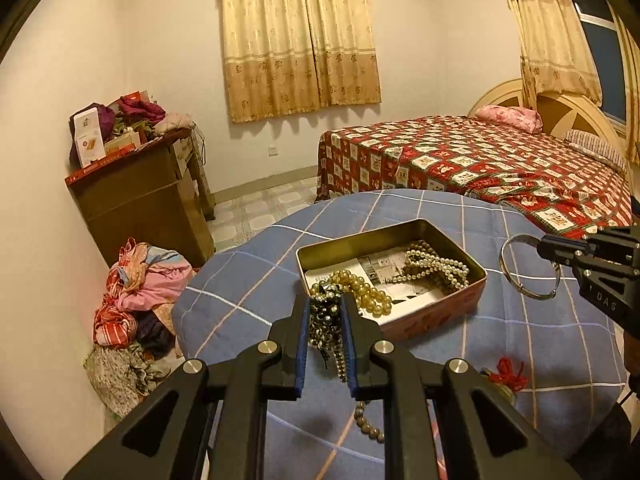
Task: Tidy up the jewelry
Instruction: 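Lift the necklace and silver bangle and carry both tools over the tin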
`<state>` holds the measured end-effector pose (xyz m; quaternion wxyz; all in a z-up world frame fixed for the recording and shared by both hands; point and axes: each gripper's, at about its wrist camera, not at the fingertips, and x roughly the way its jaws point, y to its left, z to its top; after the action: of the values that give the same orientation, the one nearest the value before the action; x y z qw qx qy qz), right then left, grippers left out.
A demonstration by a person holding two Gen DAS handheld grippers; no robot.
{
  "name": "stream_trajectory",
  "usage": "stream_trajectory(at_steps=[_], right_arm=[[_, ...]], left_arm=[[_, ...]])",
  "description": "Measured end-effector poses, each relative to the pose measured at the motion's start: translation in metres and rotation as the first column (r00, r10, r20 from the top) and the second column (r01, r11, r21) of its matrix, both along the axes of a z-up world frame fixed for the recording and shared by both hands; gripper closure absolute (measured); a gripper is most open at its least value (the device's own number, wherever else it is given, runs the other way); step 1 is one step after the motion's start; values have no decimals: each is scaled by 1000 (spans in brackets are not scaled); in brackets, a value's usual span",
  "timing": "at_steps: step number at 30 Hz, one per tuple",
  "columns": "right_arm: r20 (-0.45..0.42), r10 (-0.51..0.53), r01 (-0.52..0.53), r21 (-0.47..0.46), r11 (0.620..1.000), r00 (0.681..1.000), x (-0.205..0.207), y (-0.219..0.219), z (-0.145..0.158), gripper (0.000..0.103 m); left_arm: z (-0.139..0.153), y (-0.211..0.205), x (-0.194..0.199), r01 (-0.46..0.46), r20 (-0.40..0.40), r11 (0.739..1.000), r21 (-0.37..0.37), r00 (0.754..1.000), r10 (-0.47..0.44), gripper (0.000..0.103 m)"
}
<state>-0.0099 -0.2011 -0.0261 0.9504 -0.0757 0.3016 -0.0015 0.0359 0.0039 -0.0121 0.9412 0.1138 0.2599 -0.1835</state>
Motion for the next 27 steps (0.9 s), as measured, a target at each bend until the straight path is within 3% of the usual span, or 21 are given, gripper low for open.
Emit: stream_trajectory(at_steps=[17, 27], right_arm=[[-21, 2, -3, -30, 1000, 1000, 49, 2, 4, 99], [-40, -5, 3, -45, 999, 999, 79, 7, -2, 99]], left_arm=[[7, -20, 47, 17, 13, 999, 39, 1000, -17, 88], [-3, -45, 78, 22, 5, 996, 91, 1000, -23, 88]])
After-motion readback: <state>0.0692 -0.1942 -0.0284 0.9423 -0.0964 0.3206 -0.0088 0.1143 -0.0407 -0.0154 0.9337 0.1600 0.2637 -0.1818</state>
